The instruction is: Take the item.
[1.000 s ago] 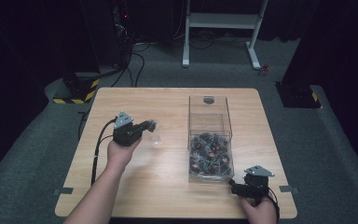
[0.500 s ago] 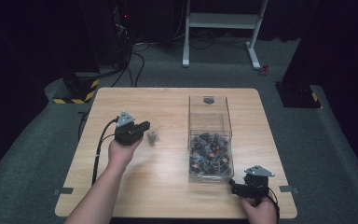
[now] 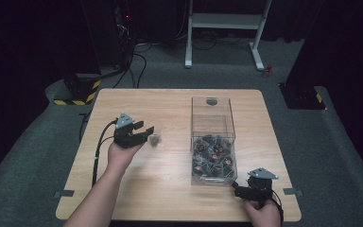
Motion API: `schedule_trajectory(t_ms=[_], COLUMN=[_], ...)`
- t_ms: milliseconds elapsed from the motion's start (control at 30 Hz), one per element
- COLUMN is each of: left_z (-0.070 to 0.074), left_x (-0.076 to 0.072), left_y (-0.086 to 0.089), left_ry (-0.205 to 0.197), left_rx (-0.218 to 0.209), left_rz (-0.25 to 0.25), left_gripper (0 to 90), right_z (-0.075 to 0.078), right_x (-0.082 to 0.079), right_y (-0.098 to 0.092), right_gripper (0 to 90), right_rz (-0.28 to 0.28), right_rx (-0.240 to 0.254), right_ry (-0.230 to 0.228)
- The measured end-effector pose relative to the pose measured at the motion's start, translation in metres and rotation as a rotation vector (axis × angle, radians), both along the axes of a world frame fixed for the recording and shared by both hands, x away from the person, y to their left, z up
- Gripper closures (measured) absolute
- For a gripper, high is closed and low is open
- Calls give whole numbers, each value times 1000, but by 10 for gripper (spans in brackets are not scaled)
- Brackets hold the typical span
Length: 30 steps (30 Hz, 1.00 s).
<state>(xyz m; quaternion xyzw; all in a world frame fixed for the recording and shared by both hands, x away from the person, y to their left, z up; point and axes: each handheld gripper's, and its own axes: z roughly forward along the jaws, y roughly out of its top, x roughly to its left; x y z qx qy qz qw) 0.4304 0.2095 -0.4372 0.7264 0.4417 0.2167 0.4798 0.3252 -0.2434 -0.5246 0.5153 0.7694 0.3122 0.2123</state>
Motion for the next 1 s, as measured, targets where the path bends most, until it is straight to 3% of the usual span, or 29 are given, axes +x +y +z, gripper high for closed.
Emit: schedule_trajectory(t_ms=[67, 400, 1000], left_z=[1, 1, 1], left_x=[-2, -12, -37], left_y=[1, 9, 26], left_ry=[-6, -7, -15], left_rx=[16, -2, -14], left_rz=[1, 4, 0], left_gripper=[386, 245, 200], right_z=[0, 0, 0], right_x=[0, 0, 0], right_y=[0, 0, 0], right_gripper=[104, 104, 104], right_rz=[0, 0, 0], right_rx=[-1, -1, -1], right_ry=[-1, -1, -1])
